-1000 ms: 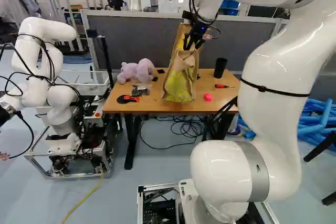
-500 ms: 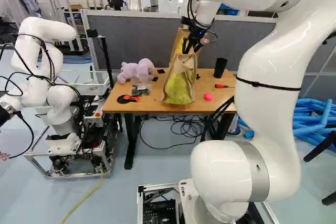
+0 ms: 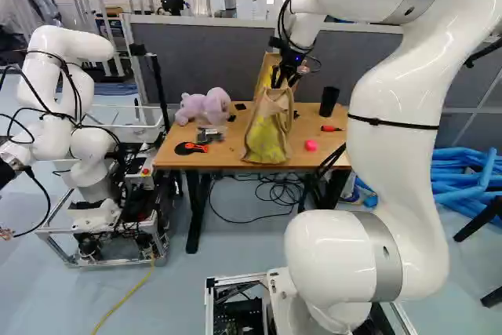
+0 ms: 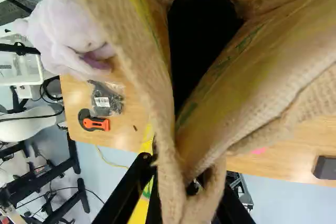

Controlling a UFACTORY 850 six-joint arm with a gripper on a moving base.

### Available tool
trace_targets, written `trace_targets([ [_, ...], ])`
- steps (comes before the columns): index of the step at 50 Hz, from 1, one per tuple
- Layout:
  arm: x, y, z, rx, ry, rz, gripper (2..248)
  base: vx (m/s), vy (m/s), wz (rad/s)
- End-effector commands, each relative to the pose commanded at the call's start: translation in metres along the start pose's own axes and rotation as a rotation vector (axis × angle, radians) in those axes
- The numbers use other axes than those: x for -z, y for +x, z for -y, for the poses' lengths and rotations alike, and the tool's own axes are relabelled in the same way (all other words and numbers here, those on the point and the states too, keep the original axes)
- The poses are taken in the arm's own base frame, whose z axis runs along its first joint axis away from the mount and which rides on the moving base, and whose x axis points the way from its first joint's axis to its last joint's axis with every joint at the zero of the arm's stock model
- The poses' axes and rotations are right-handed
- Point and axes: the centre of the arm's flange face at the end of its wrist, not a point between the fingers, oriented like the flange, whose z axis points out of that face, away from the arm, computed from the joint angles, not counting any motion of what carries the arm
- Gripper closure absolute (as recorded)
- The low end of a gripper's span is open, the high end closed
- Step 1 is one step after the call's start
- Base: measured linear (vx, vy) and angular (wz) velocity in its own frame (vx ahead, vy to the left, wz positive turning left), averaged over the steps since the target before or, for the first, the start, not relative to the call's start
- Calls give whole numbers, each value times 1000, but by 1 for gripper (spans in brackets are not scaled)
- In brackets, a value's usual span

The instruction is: Pick up the bag on the ground and place it on the table

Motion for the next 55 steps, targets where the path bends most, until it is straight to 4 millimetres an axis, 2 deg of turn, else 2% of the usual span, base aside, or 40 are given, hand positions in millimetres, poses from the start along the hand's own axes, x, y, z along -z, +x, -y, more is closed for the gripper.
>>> trace_targets([
  [15, -13, 3, -4, -5, 1, 21, 229, 0, 0, 0],
  [16, -13, 3, -4, -5, 1, 21, 213, 0, 0, 0],
  [21, -13, 3, -4, -6, 1, 21, 213, 0, 0, 0],
  [22, -13, 3, -4, -6, 1, 21, 178, 0, 0, 0],
  [26, -13, 3, -4, -6, 1, 21, 178, 0, 0, 0],
  [27, -13, 3, -4, -6, 1, 21, 143, 0, 0, 0],
  [31, -13, 3, -4, -6, 1, 21, 143, 0, 0, 0],
  [32, -13, 3, -4, -6, 1, 21, 107, 0, 0, 0],
  [36, -13, 3, -3, -5, 1, 20, 107, 0, 0, 0],
  [37, -12, 2, -3, -5, 1, 19, 71, 0, 0, 0],
  [42, -6, 1, -2, -3, 1, 10, 71, 0, 0, 0],
  [43, -5, 1, -1, -2, 0, 8, 34, 0, 0, 0],
  [47, 1, 0, 0, 0, 0, -1, 34, 0, 0, 0],
  [48, 2, 0, 1, 1, 0, -3, 4, 0, 0, 0],
  [55, 12, -3, 3, 5, -1, -20, 3, 0, 0, 0],
])
